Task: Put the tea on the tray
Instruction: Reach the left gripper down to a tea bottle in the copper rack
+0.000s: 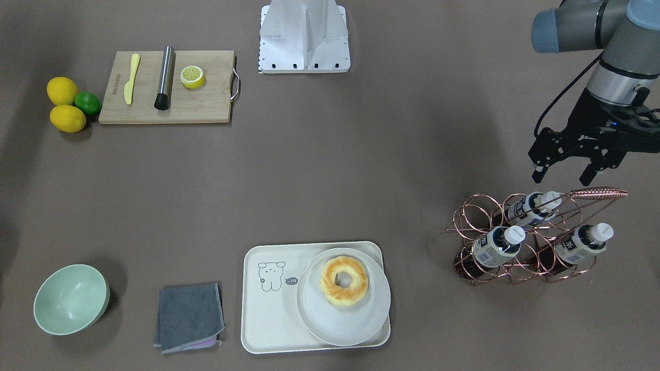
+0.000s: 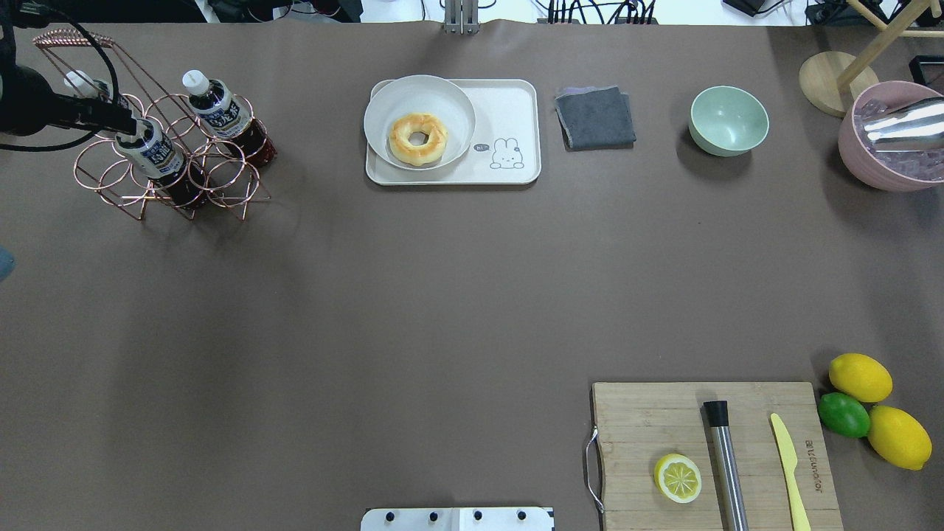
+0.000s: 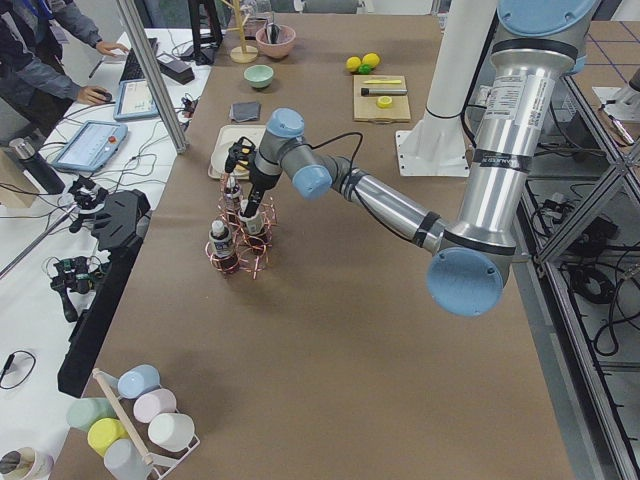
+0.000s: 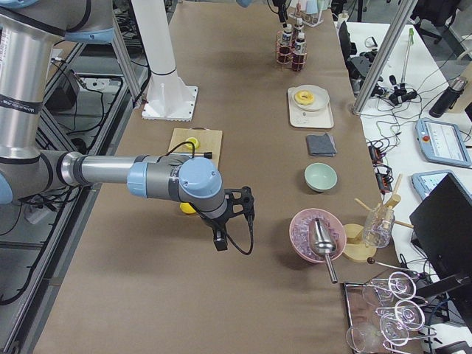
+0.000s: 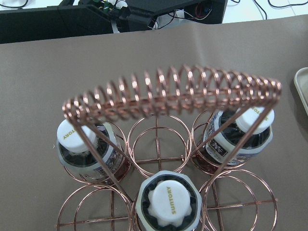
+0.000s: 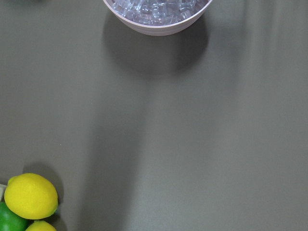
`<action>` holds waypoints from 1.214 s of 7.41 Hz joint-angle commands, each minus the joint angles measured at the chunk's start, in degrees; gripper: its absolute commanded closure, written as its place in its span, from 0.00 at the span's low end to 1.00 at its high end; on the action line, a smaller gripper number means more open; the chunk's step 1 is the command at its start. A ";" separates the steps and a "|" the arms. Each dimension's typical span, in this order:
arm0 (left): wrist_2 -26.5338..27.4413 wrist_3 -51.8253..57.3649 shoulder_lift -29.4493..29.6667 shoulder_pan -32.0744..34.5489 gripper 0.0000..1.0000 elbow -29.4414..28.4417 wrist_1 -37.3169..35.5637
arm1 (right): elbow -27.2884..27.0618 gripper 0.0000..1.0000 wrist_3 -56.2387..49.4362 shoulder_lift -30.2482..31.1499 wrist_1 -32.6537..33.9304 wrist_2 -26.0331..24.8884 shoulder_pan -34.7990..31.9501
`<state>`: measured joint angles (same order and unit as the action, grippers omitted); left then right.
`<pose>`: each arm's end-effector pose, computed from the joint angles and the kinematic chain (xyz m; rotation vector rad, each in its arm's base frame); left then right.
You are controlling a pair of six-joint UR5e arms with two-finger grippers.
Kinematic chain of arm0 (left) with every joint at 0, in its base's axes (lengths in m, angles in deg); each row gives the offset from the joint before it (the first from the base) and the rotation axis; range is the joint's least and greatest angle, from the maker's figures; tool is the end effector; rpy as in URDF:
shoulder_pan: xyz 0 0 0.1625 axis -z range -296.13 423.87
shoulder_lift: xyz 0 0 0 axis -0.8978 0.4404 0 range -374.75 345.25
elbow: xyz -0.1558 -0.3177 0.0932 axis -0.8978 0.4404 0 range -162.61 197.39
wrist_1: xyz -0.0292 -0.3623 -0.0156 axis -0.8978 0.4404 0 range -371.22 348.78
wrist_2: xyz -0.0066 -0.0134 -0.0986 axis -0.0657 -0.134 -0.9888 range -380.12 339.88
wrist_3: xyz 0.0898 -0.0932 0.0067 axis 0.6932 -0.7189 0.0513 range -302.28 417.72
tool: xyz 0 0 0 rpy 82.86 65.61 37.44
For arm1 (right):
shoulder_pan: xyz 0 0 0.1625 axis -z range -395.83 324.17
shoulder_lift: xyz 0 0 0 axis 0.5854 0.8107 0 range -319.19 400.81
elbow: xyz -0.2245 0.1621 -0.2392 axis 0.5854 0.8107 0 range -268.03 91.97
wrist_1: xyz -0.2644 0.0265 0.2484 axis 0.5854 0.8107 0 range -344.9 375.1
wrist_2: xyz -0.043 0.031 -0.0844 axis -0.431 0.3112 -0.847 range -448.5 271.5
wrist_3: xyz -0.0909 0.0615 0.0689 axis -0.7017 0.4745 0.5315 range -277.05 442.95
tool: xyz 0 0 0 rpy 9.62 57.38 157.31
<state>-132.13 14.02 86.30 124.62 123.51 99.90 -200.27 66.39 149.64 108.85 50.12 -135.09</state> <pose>0.1836 -0.5015 0.3726 0.4544 0.7842 -0.0728 0.0869 -0.3090 0.5750 0.1844 -0.8289 -0.1174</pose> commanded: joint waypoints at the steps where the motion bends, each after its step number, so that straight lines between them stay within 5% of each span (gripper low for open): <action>1: 0.04 0.10 2.92 -1.07 0.14 -4.07 0.68 | 0.00 0.00 0.13 -0.02 -1.90 -0.20 -0.06; 2: 0.04 0.02 2.84 -1.07 0.23 -3.91 0.68 | 0.00 0.00 0.13 -0.02 -1.99 -0.20 -0.06; 4: -0.05 0.02 2.14 -0.98 0.69 -3.03 0.68 | -0.09 0.00 0.04 -0.02 -2.16 -0.11 -0.06; 6: -0.22 -0.07 2.05 -0.90 1.00 -2.50 0.59 | -0.44 0.00 0.04 0.16 -2.16 -0.02 -0.06; 9: -0.58 -0.07 2.05 0.15 1.00 -0.49 0.33 | -0.61 0.00 -0.05 0.42 -2.16 0.15 -0.06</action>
<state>-132.60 13.92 88.35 123.95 121.32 100.47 -200.83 66.36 149.94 106.68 50.23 -135.15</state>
